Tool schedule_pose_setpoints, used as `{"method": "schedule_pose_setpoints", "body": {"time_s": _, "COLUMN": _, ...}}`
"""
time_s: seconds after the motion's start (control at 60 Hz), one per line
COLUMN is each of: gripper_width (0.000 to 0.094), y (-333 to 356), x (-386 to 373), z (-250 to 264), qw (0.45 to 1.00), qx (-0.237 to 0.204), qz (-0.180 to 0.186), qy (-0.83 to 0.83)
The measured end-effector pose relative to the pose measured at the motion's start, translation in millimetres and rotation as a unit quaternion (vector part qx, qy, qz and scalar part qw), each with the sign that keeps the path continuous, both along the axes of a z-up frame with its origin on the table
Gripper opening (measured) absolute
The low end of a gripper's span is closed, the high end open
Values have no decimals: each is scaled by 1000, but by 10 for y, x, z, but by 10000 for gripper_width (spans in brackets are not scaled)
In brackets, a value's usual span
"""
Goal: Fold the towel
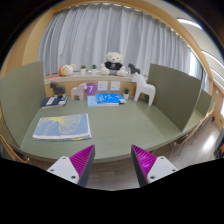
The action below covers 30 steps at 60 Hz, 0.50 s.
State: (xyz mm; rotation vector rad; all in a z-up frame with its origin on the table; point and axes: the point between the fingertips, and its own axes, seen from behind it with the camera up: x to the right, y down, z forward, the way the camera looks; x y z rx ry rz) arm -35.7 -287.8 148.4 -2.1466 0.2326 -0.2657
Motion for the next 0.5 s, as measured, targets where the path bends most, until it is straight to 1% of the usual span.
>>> {"method": "schedule_pose_setpoints", "body": {"time_s": 0.15, "gripper_width": 717, "y": 376, "x": -1178, "z": -545, "qw": 996, "qx": -35, "qz": 78, "qy": 35}}
{"method": "schedule_pose_setpoints", "body": {"time_s": 0.2, "gripper_width": 720, "y": 529, "x": -1575, "z": -679, "qw": 993, "qx": -40, "qz": 105, "qy": 45}}
{"method": "schedule_pose_setpoints", "body": {"time_s": 0.3, "gripper_width": 729, "y": 877, "x": -2372, "z": -904, "qw": 986, "qx": -48, "qz": 147, "qy": 65}}
{"method": "schedule_pose_setpoints", "body": {"time_s": 0.4, "gripper_width": 731, "y": 1318, "x": -3032, "z": -1066, "qw": 979, "qx": -55, "qz": 179, "qy": 79}}
{"method": "schedule_pose_setpoints", "body": {"time_s": 0.5, "gripper_width": 732, "y": 1759, "x": -3525, "z": -1188, "qw": 975, "qx": -62, "qz": 201, "qy": 76}}
